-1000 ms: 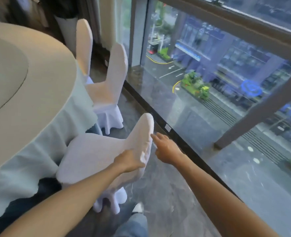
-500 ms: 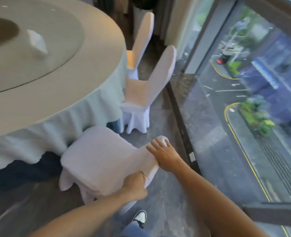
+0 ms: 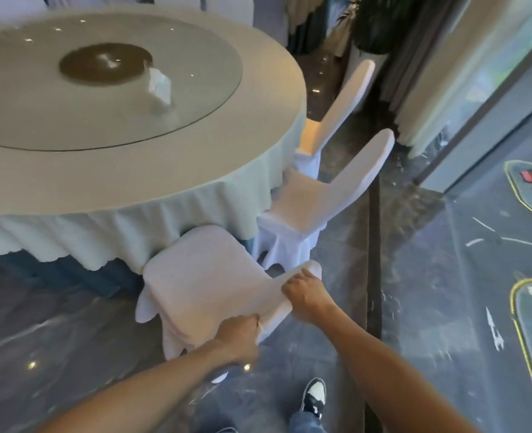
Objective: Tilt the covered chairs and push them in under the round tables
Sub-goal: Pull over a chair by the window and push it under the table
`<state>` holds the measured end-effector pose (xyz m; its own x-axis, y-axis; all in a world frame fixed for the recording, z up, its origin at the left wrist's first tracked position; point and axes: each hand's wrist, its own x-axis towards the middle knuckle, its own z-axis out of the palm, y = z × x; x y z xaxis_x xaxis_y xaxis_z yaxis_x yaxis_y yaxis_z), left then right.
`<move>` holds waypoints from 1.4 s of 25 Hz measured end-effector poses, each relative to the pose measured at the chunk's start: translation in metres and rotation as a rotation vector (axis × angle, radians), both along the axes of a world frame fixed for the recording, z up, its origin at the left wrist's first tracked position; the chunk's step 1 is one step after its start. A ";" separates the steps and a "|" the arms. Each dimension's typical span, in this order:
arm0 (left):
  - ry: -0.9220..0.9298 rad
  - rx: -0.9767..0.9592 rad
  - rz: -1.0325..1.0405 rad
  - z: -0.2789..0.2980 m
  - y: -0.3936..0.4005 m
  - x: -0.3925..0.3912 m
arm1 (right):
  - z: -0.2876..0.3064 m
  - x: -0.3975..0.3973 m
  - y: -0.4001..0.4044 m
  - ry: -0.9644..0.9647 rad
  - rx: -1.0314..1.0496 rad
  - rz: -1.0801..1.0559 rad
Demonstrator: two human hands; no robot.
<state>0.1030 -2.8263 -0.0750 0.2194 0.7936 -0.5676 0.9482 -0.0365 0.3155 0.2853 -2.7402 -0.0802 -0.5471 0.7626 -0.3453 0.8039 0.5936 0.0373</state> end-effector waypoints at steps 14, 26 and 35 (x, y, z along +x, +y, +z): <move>-0.072 0.101 0.487 0.004 0.134 0.130 | -0.001 0.093 0.187 0.040 0.010 0.215; 0.024 0.112 0.650 -0.014 0.233 0.119 | 0.002 0.062 0.314 0.040 -0.031 0.468; 0.001 0.213 0.867 -0.006 0.253 0.157 | -0.008 0.081 0.341 0.202 -0.198 0.530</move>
<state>0.2598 -2.5729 -0.0806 -0.5074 0.7690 -0.3890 0.6702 0.6358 0.3829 0.3666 -2.3991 -0.0883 -0.9046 0.2997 -0.3031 0.3763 0.8955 -0.2377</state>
